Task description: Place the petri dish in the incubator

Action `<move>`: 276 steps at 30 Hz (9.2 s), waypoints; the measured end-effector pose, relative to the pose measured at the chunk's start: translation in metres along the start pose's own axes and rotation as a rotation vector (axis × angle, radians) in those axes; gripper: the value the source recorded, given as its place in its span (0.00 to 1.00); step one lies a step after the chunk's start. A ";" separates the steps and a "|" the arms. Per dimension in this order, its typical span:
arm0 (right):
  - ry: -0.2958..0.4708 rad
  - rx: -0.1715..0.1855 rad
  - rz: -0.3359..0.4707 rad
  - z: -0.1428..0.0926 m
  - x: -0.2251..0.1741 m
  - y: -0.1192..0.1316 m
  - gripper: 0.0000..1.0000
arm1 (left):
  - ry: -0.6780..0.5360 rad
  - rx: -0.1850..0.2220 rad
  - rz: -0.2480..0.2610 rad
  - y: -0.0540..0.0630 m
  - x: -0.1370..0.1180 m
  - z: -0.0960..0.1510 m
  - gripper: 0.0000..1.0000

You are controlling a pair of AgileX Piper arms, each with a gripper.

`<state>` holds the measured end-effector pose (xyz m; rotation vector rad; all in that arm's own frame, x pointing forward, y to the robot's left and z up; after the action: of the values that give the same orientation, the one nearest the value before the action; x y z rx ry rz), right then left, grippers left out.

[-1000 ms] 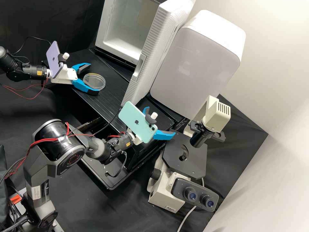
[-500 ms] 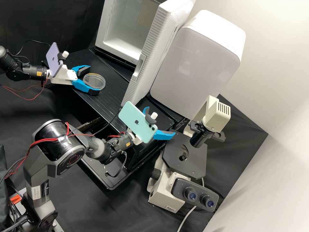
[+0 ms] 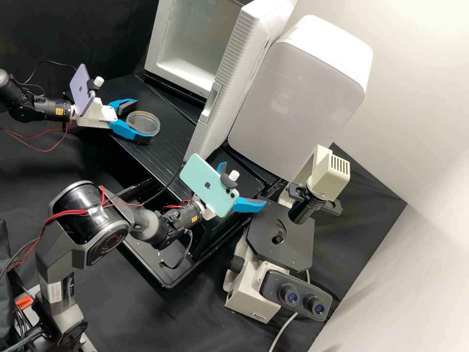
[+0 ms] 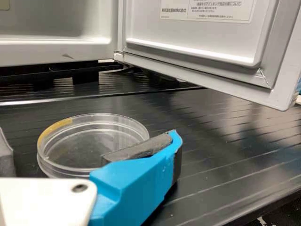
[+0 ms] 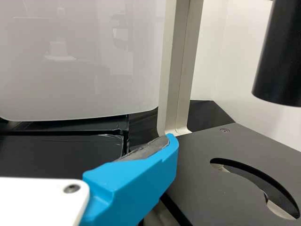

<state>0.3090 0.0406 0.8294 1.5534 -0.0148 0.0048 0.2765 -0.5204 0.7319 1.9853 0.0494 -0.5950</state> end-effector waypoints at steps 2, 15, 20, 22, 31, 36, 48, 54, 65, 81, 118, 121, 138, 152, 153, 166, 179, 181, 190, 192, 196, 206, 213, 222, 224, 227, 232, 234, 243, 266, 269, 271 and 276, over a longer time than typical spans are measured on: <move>0.000 0.000 0.000 0.000 0.000 0.000 1.00 | -0.004 -0.009 -0.002 0.000 0.000 0.000 0.00; 0.000 0.000 0.000 0.000 0.000 0.000 1.00 | -0.010 0.002 -0.006 -0.001 0.001 0.001 0.00; 0.000 0.000 0.000 0.000 0.000 0.000 1.00 | -0.007 0.026 -0.010 -0.002 0.001 0.000 0.00; 0.000 0.000 0.000 0.000 0.000 0.000 1.00 | -0.005 0.025 -0.009 -0.002 0.001 0.000 0.00; 0.000 0.000 0.000 0.000 0.000 0.000 1.00 | 0.019 0.022 0.003 -0.001 0.001 -0.002 0.00; 0.000 0.000 0.000 0.000 0.000 0.000 1.00 | 0.022 0.024 0.004 -0.001 0.001 -0.002 0.00; 0.000 0.000 0.000 0.000 0.000 0.000 1.00 | 0.036 0.009 0.011 0.000 0.001 -0.003 0.00; 0.000 0.000 0.000 0.000 0.000 0.000 1.00 | 0.036 0.009 0.011 0.000 0.001 -0.003 0.00; 0.000 0.000 0.000 0.000 0.000 0.000 1.00 | 0.036 0.009 0.011 0.000 0.001 -0.003 0.00; 0.000 0.000 0.000 0.000 0.000 0.000 1.00 | 0.038 0.010 0.015 0.002 0.001 -0.003 0.00; 0.000 0.000 0.000 0.000 0.000 0.000 1.00 | 0.034 0.097 0.184 0.086 -0.010 0.007 0.00; 0.000 0.000 0.000 0.000 0.000 0.000 1.00 | 0.032 0.112 0.202 0.093 -0.006 0.011 0.00; 0.000 0.000 0.000 0.000 0.000 0.000 1.00 | 0.137 0.112 0.224 0.124 0.060 0.007 0.00; 0.000 0.000 0.000 0.000 0.000 0.000 1.00 | 0.244 0.077 0.182 0.128 0.126 -0.006 0.00; 0.000 0.000 0.000 0.000 0.000 0.000 1.00 | 0.246 0.077 0.178 0.129 0.129 -0.005 0.00; 0.000 0.000 0.000 0.000 0.000 0.000 1.00 | 0.331 0.108 0.158 0.136 0.170 -0.012 0.00; 0.000 0.000 0.000 0.000 0.000 0.000 1.00 | 0.394 0.121 0.130 0.141 0.203 -0.013 0.00; 0.000 0.000 0.000 0.000 0.000 0.000 1.00 | 0.400 0.119 0.129 0.144 0.207 -0.013 0.00; 0.000 0.000 0.000 0.000 0.000 0.000 1.00 | 0.413 0.055 0.109 0.142 0.223 -0.015 0.00; 0.000 0.000 0.000 0.000 0.000 0.000 1.00 | 0.411 0.049 0.115 0.143 0.225 -0.015 0.00; 0.000 0.000 0.000 0.000 0.000 0.000 1.00 | 0.410 0.027 0.117 0.142 0.228 -0.015 0.00; 0.000 0.000 0.000 0.000 0.000 0.000 1.00 | 0.409 0.022 0.131 0.143 0.234 -0.022 0.00; 0.000 0.000 0.000 0.000 0.000 0.000 1.00 | 0.408 0.020 0.139 0.141 0.239 -0.023 0.00; 0.000 0.000 0.000 0.000 0.000 0.000 1.00 | 0.409 0.013 0.148 0.143 0.241 -0.027 0.00; 0.000 0.000 0.000 0.000 0.000 0.000 1.00 | 0.406 0.016 0.147 0.144 0.240 -0.028 1.00; 0.000 0.000 0.000 0.000 0.000 0.000 1.00 | 0.408 0.019 0.146 0.144 0.241 -0.030 1.00; 0.000 0.000 0.000 0.000 0.000 0.000 1.00 | 0.408 0.025 0.144 0.144 0.241 -0.029 1.00; 0.000 0.000 0.000 0.000 0.000 0.000 1.00 | 0.408 0.026 0.144 0.144 0.241 -0.029 1.00; 0.000 0.000 0.000 0.000 0.000 0.000 1.00 | 0.412 0.025 0.145 0.144 0.240 -0.031 1.00; 0.000 0.000 0.000 0.000 0.000 0.000 1.00 | 0.416 0.027 0.137 0.142 0.240 -0.032 1.00; 0.000 0.000 0.000 0.000 0.000 0.000 1.00 | 0.419 0.045 0.128 0.139 0.240 -0.033 1.00; 0.000 0.000 0.000 0.000 0.000 0.000 1.00 | 0.421 0.047 0.124 0.139 0.239 -0.033 1.00; 0.000 0.000 0.000 0.000 0.000 0.000 1.00 | 0.424 0.050 0.115 0.139 0.235 -0.033 1.00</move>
<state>0.3090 0.0406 0.8294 1.5534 -0.0148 0.0048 0.5348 -0.6105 0.7581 2.1165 0.1801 -0.0958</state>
